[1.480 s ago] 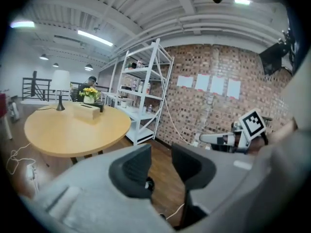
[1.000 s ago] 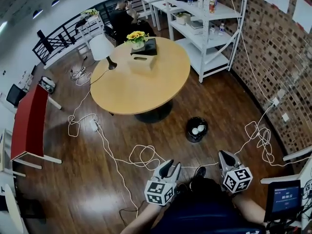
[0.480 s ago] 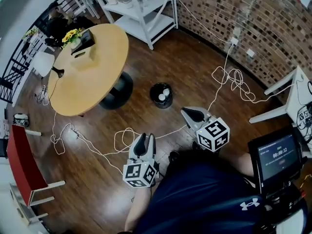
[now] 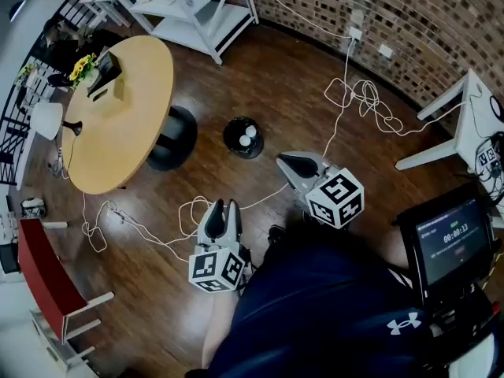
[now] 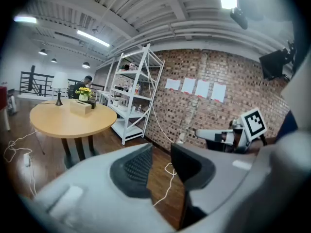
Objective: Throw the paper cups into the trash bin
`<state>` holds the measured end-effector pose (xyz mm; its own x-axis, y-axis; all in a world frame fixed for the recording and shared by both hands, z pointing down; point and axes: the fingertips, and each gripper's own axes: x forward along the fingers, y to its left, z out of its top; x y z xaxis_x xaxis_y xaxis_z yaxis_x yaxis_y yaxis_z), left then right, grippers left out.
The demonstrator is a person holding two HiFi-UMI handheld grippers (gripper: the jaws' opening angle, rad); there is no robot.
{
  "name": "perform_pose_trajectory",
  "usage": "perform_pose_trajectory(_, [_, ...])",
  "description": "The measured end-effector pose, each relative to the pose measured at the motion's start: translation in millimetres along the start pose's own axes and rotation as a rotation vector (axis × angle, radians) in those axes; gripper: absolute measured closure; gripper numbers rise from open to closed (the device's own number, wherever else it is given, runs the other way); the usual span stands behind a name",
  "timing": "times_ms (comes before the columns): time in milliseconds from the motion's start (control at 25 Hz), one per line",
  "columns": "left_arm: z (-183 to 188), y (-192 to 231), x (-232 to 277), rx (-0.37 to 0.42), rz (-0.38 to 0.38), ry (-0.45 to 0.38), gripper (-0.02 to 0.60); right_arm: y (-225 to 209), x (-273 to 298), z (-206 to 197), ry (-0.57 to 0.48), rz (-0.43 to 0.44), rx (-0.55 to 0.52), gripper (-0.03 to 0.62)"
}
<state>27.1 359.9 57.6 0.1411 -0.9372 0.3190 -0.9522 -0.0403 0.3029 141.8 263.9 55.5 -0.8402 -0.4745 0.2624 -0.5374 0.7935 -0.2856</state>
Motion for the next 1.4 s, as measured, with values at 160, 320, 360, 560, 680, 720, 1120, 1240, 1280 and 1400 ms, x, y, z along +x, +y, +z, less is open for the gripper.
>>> perform_pose_trajectory(160, [6, -10, 17, 0.013, -0.012, 0.003, 0.46, -13, -6, 14, -0.048, 0.002, 0.011, 0.583])
perform_pose_trajectory(320, [7, -2, 18, -0.004, 0.018, 0.007, 0.46, -7, 5, 14, -0.032, 0.039, -0.016, 0.583])
perform_pose_trajectory(360, [5, 2, 17, -0.009, 0.026, 0.006, 0.46, -4, 8, 11, -0.023, 0.049, -0.024, 0.583])
perform_pose_trajectory(560, [-7, 16, 9, -0.029, 0.04, 0.018, 0.46, 8, 18, -6, 0.013, 0.064, -0.03, 0.583])
perform_pose_trajectory(680, [-8, 21, 7, -0.036, 0.048, 0.016, 0.46, 12, 23, -6, 0.016, 0.072, -0.03, 0.583])
perform_pose_trajectory(720, [-6, 22, 7, -0.036, 0.049, 0.014, 0.46, 14, 24, -4, 0.014, 0.074, -0.032, 0.583])
perform_pose_trajectory(1120, [-6, 25, 6, -0.033, 0.034, 0.017, 0.46, 19, 25, -4, 0.011, 0.069, -0.03, 0.583])
perform_pose_trajectory(1240, [-7, 23, 6, -0.033, 0.031, 0.024, 0.46, 20, 24, -4, 0.011, 0.067, -0.027, 0.583])
perform_pose_trajectory(1280, [-8, 23, 6, -0.033, 0.031, 0.026, 0.46, 20, 23, -6, 0.012, 0.067, -0.026, 0.583])
perform_pose_trajectory(1400, [-12, 19, 6, -0.03, 0.029, 0.032, 0.46, 19, 19, -10, 0.018, 0.065, -0.022, 0.583])
